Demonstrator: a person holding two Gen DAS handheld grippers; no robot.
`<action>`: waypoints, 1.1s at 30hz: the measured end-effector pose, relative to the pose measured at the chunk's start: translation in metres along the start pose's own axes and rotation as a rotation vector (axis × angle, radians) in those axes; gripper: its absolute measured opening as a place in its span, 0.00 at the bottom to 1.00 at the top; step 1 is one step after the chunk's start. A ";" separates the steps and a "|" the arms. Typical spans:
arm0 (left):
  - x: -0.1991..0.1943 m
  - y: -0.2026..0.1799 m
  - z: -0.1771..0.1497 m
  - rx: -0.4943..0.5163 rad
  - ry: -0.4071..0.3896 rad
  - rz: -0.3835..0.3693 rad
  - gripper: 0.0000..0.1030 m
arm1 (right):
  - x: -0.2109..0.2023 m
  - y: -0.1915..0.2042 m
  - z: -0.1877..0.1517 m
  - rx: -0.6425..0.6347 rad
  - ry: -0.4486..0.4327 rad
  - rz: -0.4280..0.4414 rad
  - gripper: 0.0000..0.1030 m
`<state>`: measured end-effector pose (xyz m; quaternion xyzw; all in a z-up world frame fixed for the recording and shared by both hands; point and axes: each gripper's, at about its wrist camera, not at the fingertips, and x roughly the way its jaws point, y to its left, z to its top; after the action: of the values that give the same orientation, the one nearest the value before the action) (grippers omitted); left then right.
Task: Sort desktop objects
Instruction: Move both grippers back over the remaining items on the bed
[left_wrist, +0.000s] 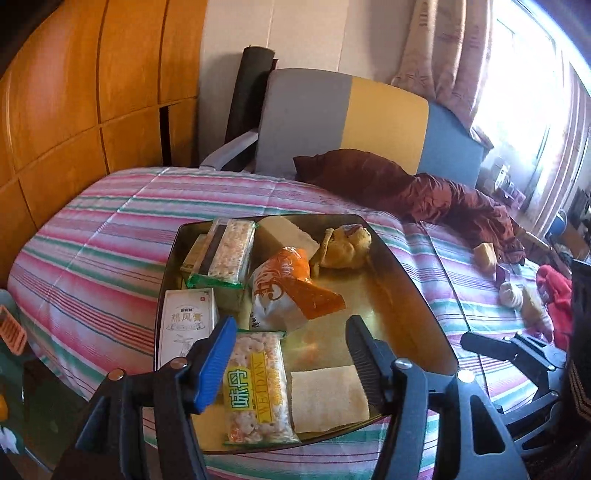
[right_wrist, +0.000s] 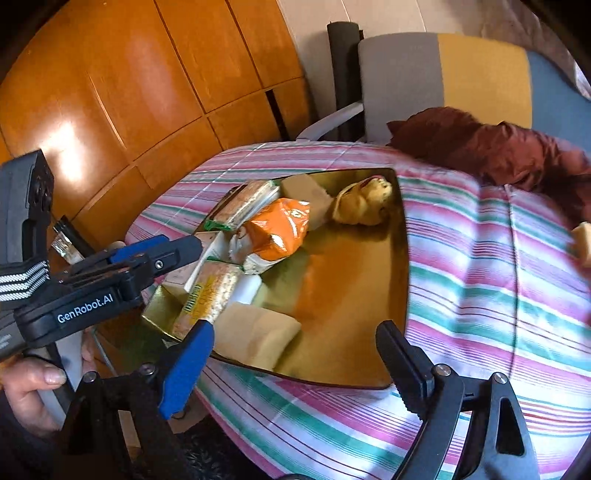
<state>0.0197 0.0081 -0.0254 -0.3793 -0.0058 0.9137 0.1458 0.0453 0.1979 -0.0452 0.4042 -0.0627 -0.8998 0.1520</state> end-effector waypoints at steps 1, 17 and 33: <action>0.000 -0.002 0.000 0.008 -0.002 0.003 0.66 | -0.001 0.000 0.000 -0.007 -0.003 -0.015 0.87; -0.001 -0.041 0.008 0.156 -0.013 0.005 0.67 | -0.038 -0.044 -0.009 0.079 -0.056 -0.160 0.90; 0.008 -0.098 0.007 0.296 0.020 -0.141 0.67 | -0.085 -0.131 -0.035 0.261 -0.032 -0.363 0.91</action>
<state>0.0349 0.1047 -0.0138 -0.3611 0.1038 0.8884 0.2638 0.0957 0.3494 -0.0388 0.4110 -0.1071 -0.9029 -0.0669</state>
